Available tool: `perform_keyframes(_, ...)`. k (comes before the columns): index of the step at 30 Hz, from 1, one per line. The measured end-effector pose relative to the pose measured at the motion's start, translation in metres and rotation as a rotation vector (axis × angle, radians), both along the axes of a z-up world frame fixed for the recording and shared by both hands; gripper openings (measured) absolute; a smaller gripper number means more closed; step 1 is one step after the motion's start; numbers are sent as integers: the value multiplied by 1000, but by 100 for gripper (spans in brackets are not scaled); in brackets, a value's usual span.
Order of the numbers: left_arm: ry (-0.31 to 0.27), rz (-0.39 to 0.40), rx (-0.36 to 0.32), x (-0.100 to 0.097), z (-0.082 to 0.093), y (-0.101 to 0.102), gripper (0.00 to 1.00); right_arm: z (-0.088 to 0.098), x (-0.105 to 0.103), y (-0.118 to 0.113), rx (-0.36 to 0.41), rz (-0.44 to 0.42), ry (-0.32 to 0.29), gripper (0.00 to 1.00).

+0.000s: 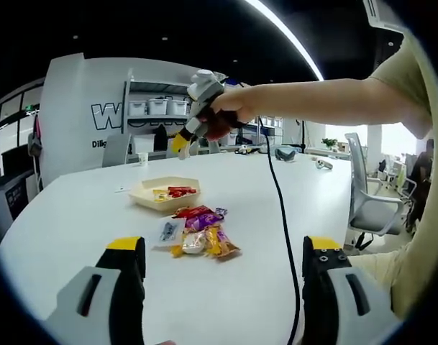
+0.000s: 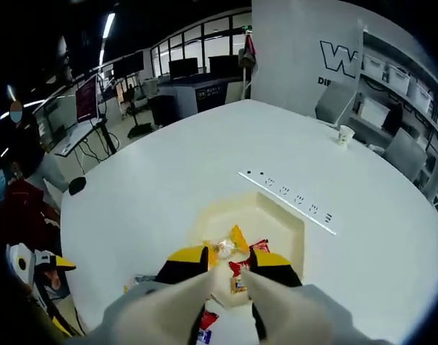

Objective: Place the target food into the container with the food tongs after gripping and lifting it, then release it inside without dropping or visibly crushing the food.

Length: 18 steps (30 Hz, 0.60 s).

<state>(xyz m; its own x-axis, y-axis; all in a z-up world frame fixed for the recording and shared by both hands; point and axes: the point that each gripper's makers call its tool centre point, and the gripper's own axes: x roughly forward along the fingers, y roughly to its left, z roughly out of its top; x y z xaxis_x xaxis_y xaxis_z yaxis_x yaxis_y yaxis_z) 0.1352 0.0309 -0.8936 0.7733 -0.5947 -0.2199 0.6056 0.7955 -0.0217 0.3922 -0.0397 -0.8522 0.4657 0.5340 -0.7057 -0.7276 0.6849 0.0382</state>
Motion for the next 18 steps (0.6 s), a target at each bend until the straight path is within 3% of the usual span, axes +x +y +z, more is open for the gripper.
perform_keyframes(18,3,-11,2,-3,-1,-6,88,-28,-31,-5,-20,44,26,18)
